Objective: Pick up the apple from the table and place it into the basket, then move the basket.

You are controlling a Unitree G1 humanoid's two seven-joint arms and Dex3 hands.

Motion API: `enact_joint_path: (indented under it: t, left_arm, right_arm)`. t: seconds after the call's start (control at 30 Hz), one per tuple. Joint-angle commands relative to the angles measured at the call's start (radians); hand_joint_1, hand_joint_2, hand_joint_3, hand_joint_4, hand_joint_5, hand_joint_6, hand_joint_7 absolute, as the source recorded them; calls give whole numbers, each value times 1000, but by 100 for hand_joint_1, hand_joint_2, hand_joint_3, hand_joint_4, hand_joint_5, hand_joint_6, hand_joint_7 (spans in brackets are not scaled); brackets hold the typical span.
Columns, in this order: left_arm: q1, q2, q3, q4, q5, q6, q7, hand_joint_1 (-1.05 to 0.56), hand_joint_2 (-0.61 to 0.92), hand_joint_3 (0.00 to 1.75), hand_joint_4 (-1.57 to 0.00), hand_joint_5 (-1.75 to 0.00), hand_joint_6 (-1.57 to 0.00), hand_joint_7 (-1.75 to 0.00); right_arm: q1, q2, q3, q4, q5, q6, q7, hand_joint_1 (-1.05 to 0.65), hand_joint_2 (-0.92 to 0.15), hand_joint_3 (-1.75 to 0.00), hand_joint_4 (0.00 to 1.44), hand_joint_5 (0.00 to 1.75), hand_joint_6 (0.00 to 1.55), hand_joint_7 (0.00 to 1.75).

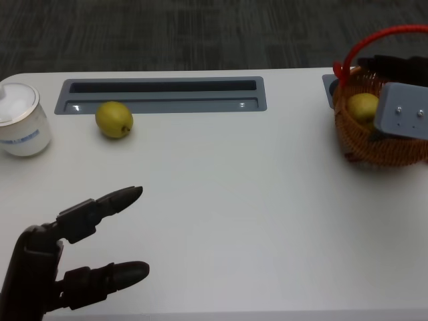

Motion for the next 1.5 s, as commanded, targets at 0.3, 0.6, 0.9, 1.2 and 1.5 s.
enact_joint_path:
  t: [0.3, 0.6, 0.9, 1.2, 1.5]
  left_arm:
    - [-36, 34, 1, 13, -30, 21, -27, -58, 74, 0, -76, -1, -77, 0]
    - [-62, 42, -4, 23, -56, 27, -52, -56, 73, 0, -76, -1, -78, 0]
    - [-94, 52, -3, 32, -60, 31, -75, -56, 73, 0, -75, 0, -77, 0]
    - [-123, 58, 3, 49, -72, 27, -88, -59, 74, 0, -76, -1, -77, 0]
    - [-132, 60, -1, 53, -96, 25, -113, -57, 74, 0, -76, 0, -77, 0]
  right_arm:
    - [157, -46, -64, -145, 125, -358, 9, -77, -80, -1, 39, 3, 35, 2]
    - [313, 16, -132, -277, 329, -579, 128, -65, -80, 0, 50, 3, 45, 2]
    - [442, 139, -169, -414, 540, -575, 263, -47, -79, -1, 64, 4, 57, 3]
    - [524, 267, -193, -466, 635, -564, 319, -42, -81, -1, 77, 3, 67, 2]
    - [600, 357, -203, -503, 675, -559, 340, -34, -80, 0, 79, 1, 71, 2]
